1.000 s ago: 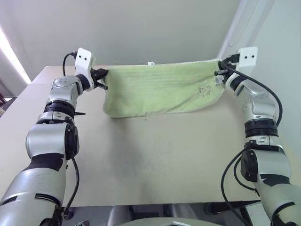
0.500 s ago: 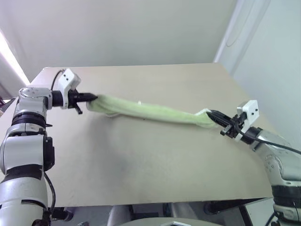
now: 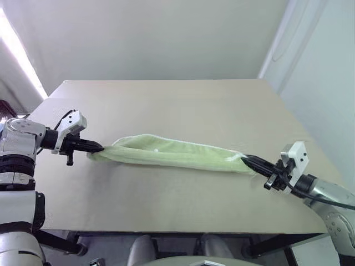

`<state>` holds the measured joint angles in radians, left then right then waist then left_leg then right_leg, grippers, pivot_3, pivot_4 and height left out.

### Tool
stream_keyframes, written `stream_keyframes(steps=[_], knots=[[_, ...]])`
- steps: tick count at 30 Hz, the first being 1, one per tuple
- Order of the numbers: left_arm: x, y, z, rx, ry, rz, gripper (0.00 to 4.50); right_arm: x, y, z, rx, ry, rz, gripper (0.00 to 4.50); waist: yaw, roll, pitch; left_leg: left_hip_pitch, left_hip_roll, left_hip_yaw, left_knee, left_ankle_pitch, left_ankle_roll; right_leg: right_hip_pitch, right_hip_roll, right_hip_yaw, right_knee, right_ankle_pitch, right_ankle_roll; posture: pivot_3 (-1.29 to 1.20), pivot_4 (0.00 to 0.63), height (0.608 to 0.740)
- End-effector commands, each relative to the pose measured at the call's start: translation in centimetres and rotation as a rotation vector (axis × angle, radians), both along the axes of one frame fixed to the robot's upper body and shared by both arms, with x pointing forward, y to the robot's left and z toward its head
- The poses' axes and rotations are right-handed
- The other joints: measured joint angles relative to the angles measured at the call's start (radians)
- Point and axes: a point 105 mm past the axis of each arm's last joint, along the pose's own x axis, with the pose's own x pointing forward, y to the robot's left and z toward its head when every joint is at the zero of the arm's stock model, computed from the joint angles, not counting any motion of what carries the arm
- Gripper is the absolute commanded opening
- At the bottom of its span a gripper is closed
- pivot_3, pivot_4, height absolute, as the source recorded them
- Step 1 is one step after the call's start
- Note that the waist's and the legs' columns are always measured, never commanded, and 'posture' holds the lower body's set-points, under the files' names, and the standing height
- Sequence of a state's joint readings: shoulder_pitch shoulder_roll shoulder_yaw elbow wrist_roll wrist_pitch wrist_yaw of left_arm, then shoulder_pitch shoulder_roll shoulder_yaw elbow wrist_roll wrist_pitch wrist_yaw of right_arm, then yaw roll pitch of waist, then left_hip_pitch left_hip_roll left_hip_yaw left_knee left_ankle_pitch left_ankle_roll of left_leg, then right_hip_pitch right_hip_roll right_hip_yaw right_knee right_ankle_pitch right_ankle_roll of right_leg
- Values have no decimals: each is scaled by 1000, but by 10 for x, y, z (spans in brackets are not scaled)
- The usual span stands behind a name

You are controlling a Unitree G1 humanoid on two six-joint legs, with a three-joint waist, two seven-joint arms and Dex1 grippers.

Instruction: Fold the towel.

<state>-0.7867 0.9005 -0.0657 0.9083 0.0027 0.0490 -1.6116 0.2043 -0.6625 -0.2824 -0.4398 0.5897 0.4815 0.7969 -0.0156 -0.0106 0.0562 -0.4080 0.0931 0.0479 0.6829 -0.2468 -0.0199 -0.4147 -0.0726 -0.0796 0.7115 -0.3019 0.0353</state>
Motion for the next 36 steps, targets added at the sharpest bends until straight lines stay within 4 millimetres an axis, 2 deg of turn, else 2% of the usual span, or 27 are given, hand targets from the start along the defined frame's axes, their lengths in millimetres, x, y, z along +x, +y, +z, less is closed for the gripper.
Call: stream_keyframes(steps=[1, 3, 7, 11, 15, 19, 24, 30, 33, 36], knots=[[0, 2, 13, 16, -30, -9, 0, -5, 3, 6, -52, -36, 27, 50, -3, 9, 4, 0, 1, -6, -1, 0, 0, 8, 0, -9, -13, 1, 1, 0, 0, 683], [1, 1, 12, 21, -25, -13, 0, -8, 3, 5, -61, -30, 29, 50, -3, 10, 5, -2, 3, -4, -3, 0, 0, 12, -2, -14, -28, 13, 6, 0, 0, 683], [1, -1, 9, 45, -20, -33, 0, -6, -6, 4, -74, -30, -14, 50, -2, 7, 5, -4, 0, 11, 0, -2, -4, 8, -16, -15, -30, 21, 16, 0, 0, 683], [-4, 3, -1, 129, -14, -79, 0, 2, -20, 8, -68, -34, -93, 50, 2, 7, 5, -9, -1, 14, 0, -3, -5, 3, -16, -15, -30, 21, 16, 0, 0, 683], [-10, -3, -4, 114, -7, -114, 0, 5, -28, 16, -45, -52, -131, 50, 4, 7, 5, -19, 0, 14, 0, -2, -5, -5, -14, -15, -28, 23, 13, 0, 0, 683], [-15, -7, -5, 120, -2, -152, 0, 7, -36, 19, -39, -52, -168, 50, 4, 7, 5, -19, 1, 14, 0, -2, -5, -5, -12, -15, -27, 23, 14, 0, 0, 683], [-16, -4, 0, 137, 5, -144, 0, -3, -31, 11, -78, -12, -120, 50, 4, 7, 5, -18, 1, 14, 1, -2, -5, -7, -12, -15, -27, 22, 15, 0, 0, 683], [-28, 2, -3, 171, 53, -160, 0, -20, -27, 2, -135, 33, -75, 50, 4, 8, 5, -18, 2, 14, 0, -3, -5, -8, -11, -13, -28, 22, 15, 0, 0, 683], [-27, -6, -6, 144, 57, -171, 0, -22, -27, -1, -149, 45, -71, 50, 5, 7, 5, -18, 2, 14, 1, -3, -5, -9, -11, -13, -28, 22, 15, 0, 0, 683], [-17, -18, -4, 86, 35, -163, 0, -13, -31, 0, -137, 22, -122, 50, 7, 7, 5, -17, 2, 14, 1, -3, -5, -9, -11, -14, -28, 23, 14, 0, 0, 683]])
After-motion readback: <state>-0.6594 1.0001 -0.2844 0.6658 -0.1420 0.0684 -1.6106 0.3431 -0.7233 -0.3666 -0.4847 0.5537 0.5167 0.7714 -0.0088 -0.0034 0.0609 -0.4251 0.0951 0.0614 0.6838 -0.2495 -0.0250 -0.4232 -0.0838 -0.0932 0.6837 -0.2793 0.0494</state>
